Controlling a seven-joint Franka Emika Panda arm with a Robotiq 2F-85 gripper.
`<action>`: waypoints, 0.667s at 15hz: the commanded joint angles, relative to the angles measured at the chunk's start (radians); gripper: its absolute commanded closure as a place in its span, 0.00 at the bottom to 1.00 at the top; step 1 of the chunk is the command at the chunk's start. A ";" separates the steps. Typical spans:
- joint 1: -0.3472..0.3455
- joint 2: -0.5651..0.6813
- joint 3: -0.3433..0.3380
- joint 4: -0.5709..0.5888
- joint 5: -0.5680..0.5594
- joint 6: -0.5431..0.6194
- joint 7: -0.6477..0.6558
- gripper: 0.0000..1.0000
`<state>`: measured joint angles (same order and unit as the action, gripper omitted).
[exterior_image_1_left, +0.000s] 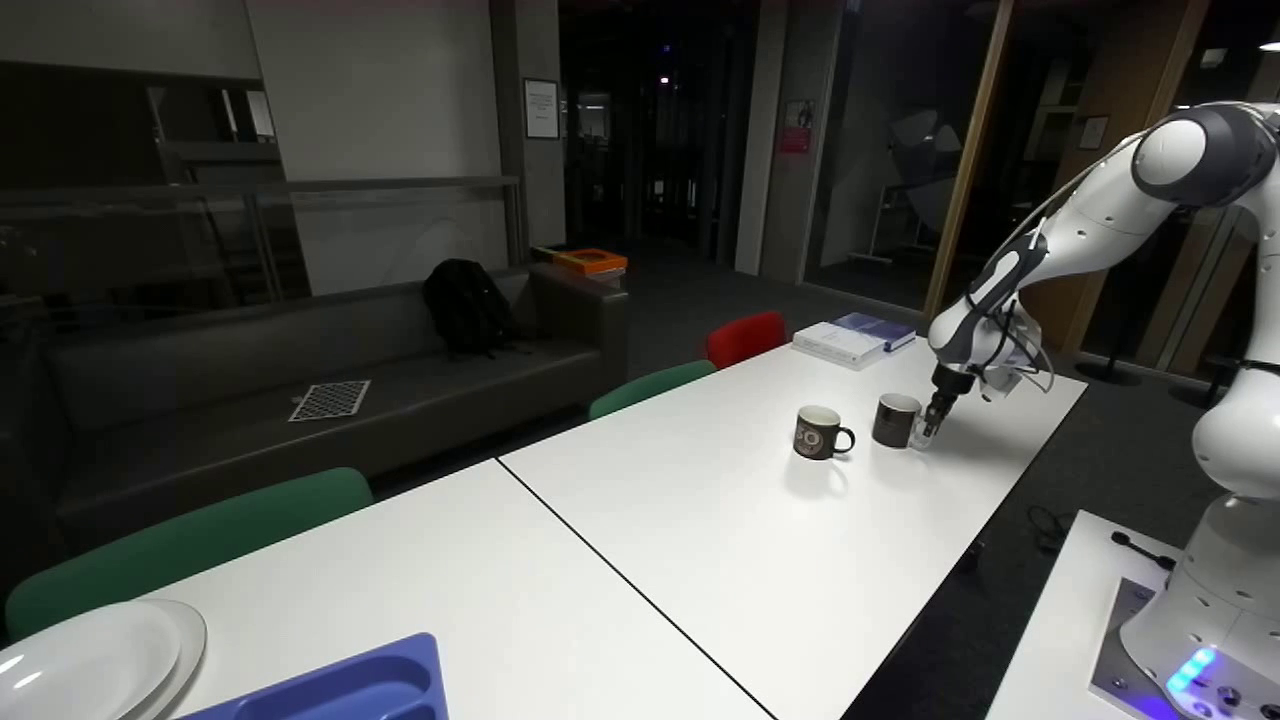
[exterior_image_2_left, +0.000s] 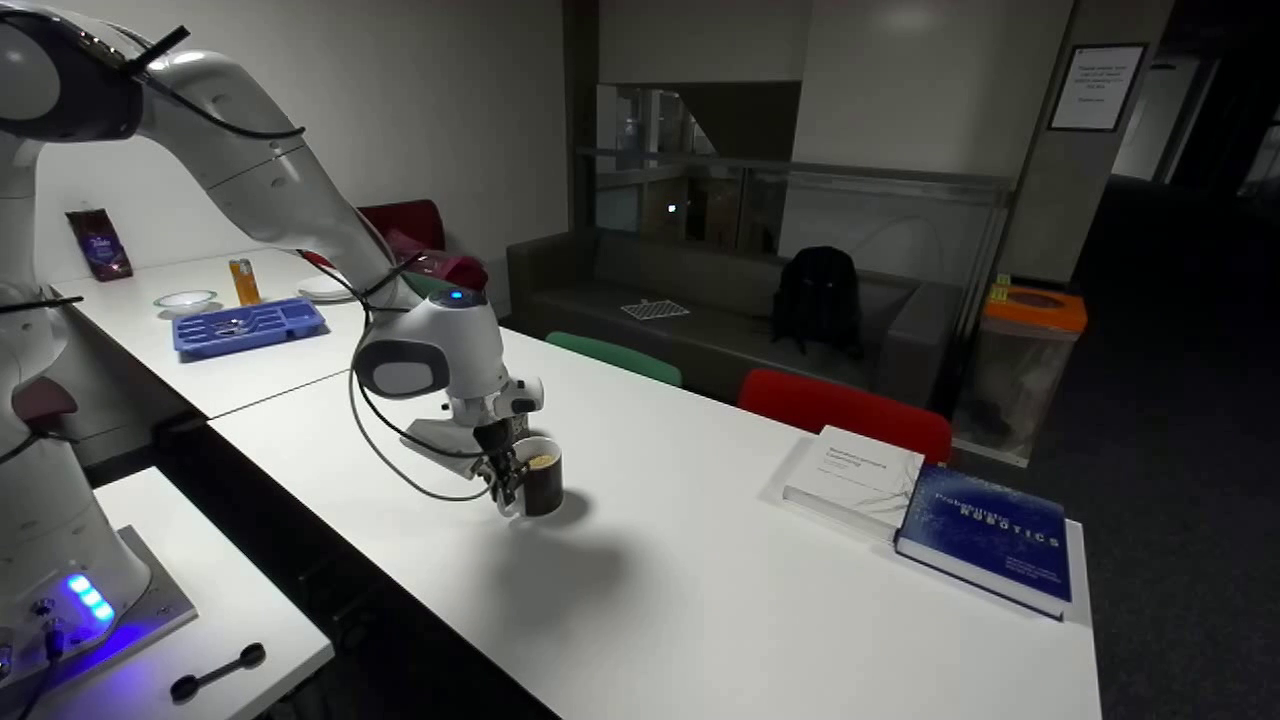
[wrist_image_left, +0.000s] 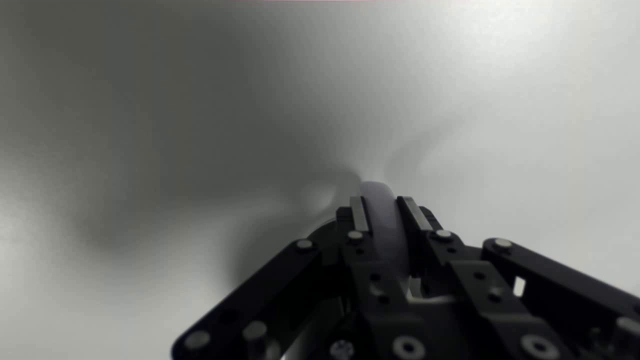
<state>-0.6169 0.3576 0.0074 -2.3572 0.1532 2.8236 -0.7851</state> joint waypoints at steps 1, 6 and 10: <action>-0.009 -0.009 0.008 0.001 0.035 0.018 -0.030 0.95; -0.014 -0.043 0.012 -0.004 0.053 0.027 -0.035 0.95; -0.020 -0.058 0.022 -0.001 0.075 0.036 -0.038 0.95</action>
<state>-0.6174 0.3516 0.0078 -2.3535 0.1837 2.8393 -0.7851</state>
